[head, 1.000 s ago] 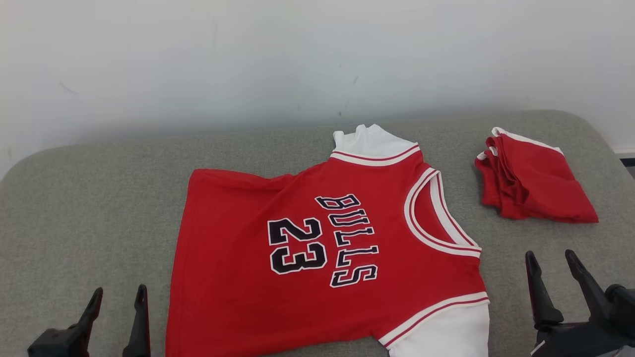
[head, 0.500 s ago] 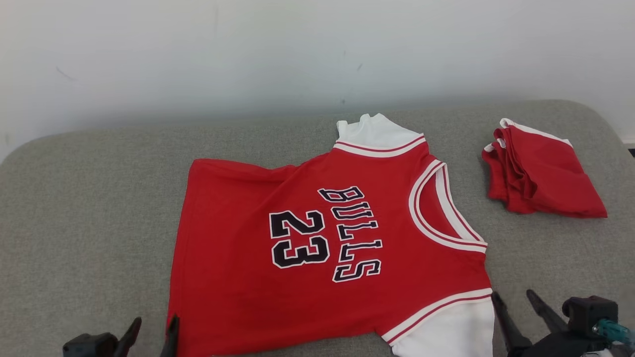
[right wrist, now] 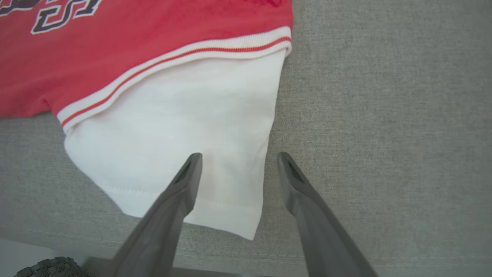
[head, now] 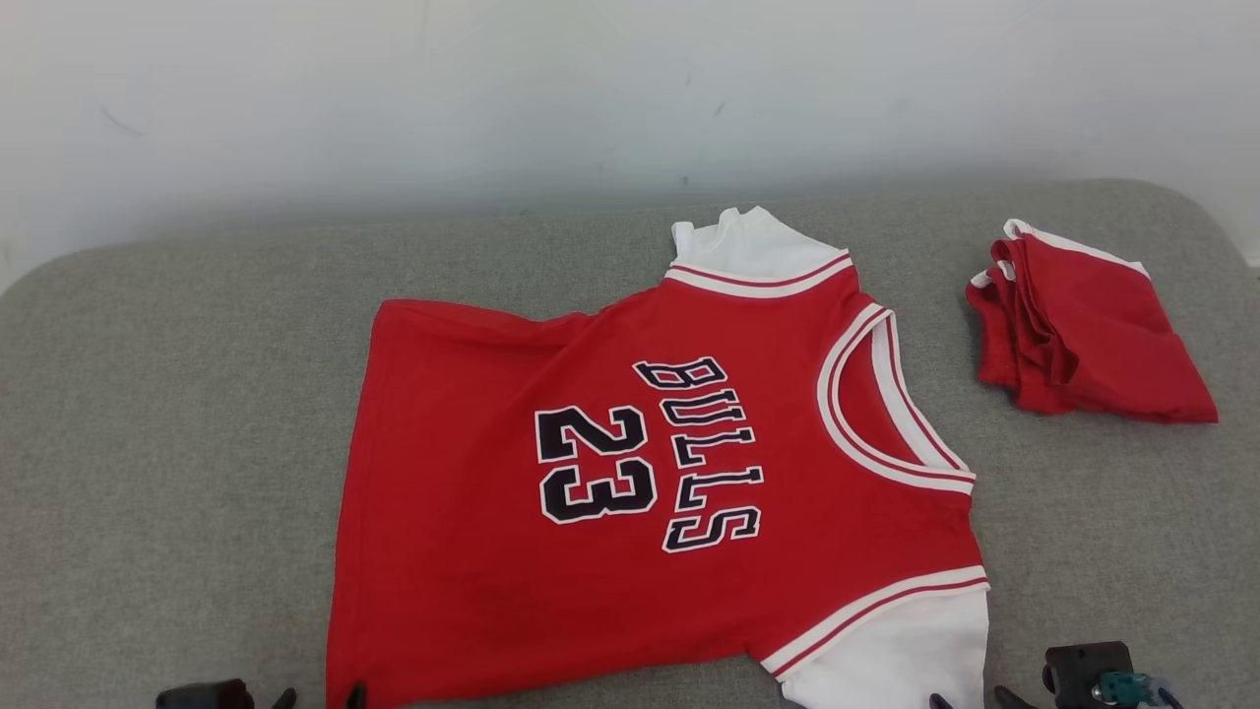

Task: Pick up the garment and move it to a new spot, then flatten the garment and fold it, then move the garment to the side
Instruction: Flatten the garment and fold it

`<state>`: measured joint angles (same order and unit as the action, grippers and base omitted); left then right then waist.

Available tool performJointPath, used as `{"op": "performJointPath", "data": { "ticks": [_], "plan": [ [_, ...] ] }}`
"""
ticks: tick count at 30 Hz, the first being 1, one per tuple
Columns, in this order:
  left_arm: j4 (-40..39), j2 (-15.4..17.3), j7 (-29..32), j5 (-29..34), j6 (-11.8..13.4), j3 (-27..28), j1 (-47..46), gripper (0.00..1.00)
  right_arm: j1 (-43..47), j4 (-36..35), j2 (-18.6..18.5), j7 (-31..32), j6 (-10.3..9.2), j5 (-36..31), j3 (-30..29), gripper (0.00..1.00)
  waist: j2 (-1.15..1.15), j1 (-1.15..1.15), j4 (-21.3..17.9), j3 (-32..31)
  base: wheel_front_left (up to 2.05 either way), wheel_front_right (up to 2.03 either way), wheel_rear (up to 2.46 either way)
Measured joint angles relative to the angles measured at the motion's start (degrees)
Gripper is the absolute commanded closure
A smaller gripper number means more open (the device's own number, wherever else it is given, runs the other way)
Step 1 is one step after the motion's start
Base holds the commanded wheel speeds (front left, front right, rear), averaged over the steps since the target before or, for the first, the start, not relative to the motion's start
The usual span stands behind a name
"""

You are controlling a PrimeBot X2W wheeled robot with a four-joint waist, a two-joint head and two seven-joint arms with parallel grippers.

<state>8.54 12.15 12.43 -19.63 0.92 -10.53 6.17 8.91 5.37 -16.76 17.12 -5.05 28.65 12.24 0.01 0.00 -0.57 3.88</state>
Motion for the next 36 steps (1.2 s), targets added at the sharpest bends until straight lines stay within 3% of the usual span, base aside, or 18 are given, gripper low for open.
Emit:
{"op": "performJointPath", "data": {
  "ticks": [11, 12, 13, 14, 15, 16, 25, 36],
  "plan": [
    [8.0, -1.7, 0.9, -0.8, -2.0, -1.7, -5.0, 0.00, -0.6, 4.1, 1.0, 4.2, -0.26, 0.0, 1.5, 0.00, 0.00, 0.00, 0.1, 0.3, 0.00, 0.00, 0.00],
    [8.9, -1.8, 0.9, -0.8, -2.2, -1.8, -5.4, 0.05, -1.1, 4.4, 1.2, 4.7, -0.26, 0.0, 1.5, 0.00, 0.00, 0.00, 0.1, 0.3, 0.00, 0.00, 0.00],
    [9.6, -1.8, 0.9, -0.8, -2.2, -1.7, -5.8, 0.43, -1.4, 4.8, 1.3, 4.9, -0.32, 0.0, 1.7, 0.00, -0.01, 0.00, 0.1, 0.3, 0.00, 0.00, 0.00],
    [10.5, -1.6, 0.8, -0.4, -2.2, -1.8, -6.1, 0.62, -1.5, 5.1, 1.4, 5.1, -0.32, 0.1, 1.8, 0.18, -0.01, 0.00, 0.1, 0.3, 0.00, 0.00, 0.00],
    [11.2, -1.6, 0.8, -0.4, -2.2, -1.6, -6.5, 1.00, -1.8, 5.3, 1.5, 5.1, -0.31, 0.2, 2.0, 0.73, -0.01, 0.00, 0.1, 0.3, 0.00, 0.00, 0.00],
    [11.6, -1.7, 0.6, -0.6, -2.4, -1.5, -6.7, 1.00, -2.1, 5.5, 1.6, 5.2, -0.23, 0.2, 2.2, 1.00, 0.00, 0.00, 0.0, 0.3, 0.00, 0.00, 0.00],
    [12.3, -2.0, -1.0, -0.6, -2.5, -1.1, -6.7, 1.00, -2.4, 5.0, 2.6, 4.4, 1.03, 3.9, -0.2, 1.00, 0.00, 0.00, 0.1, 0.2, 0.00, 0.00, 0.00],
    [3.3, -0.3, -2.4, 0.4, -2.3, -1.1, -6.5, 1.00, -2.3, -6.3, 0.5, 2.0, 3.27, 8.3, -5.3, 1.00, 0.00, 0.00, 0.9, -0.3, 0.00, 0.00, 0.00]
  ]
}}
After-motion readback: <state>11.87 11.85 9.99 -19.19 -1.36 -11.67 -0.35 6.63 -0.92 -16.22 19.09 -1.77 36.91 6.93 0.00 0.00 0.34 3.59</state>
